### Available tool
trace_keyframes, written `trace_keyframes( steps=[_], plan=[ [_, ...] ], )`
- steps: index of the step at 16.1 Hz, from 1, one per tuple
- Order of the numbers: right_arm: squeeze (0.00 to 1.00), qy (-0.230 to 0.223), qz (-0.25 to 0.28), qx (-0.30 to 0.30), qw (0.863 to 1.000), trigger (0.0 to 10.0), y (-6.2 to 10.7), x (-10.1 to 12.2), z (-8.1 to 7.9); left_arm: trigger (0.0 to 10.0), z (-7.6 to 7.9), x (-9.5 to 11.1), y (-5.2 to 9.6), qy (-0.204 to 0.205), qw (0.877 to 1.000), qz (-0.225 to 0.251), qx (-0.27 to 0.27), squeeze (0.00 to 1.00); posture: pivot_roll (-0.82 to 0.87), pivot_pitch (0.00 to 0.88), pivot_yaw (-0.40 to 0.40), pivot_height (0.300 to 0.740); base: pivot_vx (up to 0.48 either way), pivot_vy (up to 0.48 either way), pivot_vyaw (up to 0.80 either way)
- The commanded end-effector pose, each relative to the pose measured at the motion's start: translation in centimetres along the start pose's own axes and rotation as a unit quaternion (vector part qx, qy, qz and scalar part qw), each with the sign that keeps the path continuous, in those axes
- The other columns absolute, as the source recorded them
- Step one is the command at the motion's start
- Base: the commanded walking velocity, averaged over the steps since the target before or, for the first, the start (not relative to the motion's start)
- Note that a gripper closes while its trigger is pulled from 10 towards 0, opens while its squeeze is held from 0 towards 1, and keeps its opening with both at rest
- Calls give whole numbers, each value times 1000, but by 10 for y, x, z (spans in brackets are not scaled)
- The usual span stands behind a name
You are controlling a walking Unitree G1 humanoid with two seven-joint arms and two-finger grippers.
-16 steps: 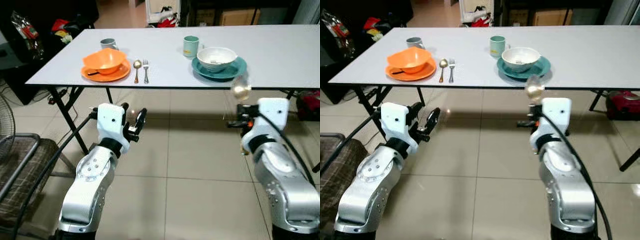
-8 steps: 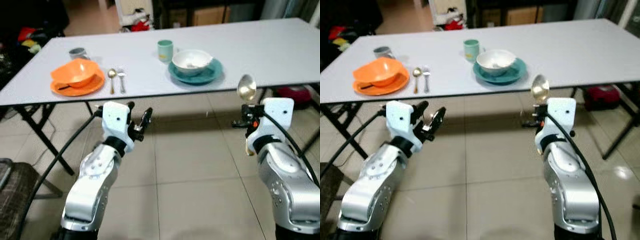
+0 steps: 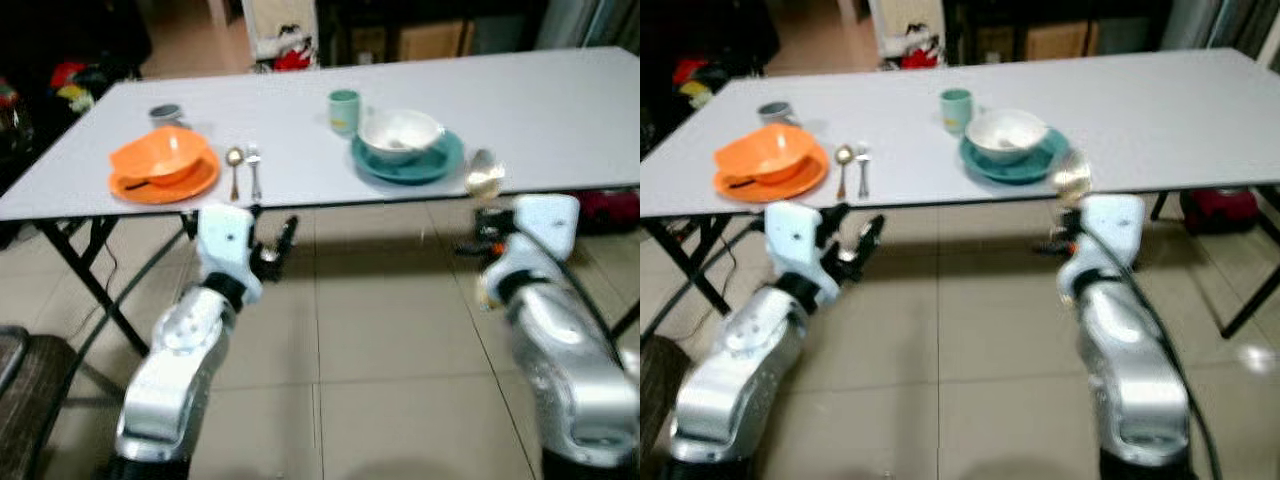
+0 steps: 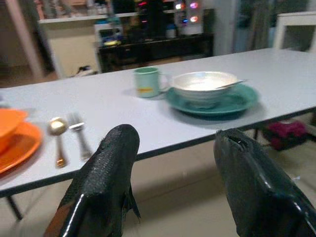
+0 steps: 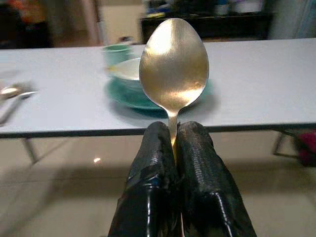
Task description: Setting the table
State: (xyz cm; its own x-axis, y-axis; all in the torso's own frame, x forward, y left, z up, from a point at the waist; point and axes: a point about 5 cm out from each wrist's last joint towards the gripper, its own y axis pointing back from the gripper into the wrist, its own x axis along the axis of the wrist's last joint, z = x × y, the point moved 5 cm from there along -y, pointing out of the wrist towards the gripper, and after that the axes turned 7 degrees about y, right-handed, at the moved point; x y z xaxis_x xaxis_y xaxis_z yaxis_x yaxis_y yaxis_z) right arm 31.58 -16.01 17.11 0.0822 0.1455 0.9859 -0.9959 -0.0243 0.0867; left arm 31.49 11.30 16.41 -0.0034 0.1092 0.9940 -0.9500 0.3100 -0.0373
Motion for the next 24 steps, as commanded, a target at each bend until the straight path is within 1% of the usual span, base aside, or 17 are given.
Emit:
trace_keyframes(
  steps=[1,3,6,9,13,17,20,24],
  plan=[
    [0,6,10,-2,1000,10000,-1,4,2,10000,-2,-1,-1,2,1000,-5,5,0,13,0,87,740,274,0,0],
    [0,4,8,0,1000,10000,-2,3,2,10000,-2,-2,1,2,1000,-6,8,0,13,0,87,740,287,0,0],
    [0,7,9,11,1000,10000,-5,3,-1,10000,-6,-3,5,-1,1000,-8,17,0,40,0,68,740,301,0,-800],
    [0,7,1,15,1000,10000,-10,1,-1,10000,-8,-1,4,0,1000,-3,27,0,42,0,62,740,327,0,0],
    [0,15,5,17,1000,10000,-12,4,0,10000,-5,-1,3,3,1000,-2,21,0,33,0,65,740,360,0,0],
    [0,18,6,17,1000,10000,-14,5,1,10000,-5,-1,2,4,1000,-1,21,0,33,0,62,740,383,0,0],
    [0,19,7,18,1000,10000,-15,5,1,10000,-6,-1,1,3,1000,0,24,0,33,0,62,740,385,0,0],
    [0,22,1,22,1000,10000,-13,3,1,10000,-13,0,1,-1,999,6,44,0,21,0,63,740,386,0,0]
  ],
)
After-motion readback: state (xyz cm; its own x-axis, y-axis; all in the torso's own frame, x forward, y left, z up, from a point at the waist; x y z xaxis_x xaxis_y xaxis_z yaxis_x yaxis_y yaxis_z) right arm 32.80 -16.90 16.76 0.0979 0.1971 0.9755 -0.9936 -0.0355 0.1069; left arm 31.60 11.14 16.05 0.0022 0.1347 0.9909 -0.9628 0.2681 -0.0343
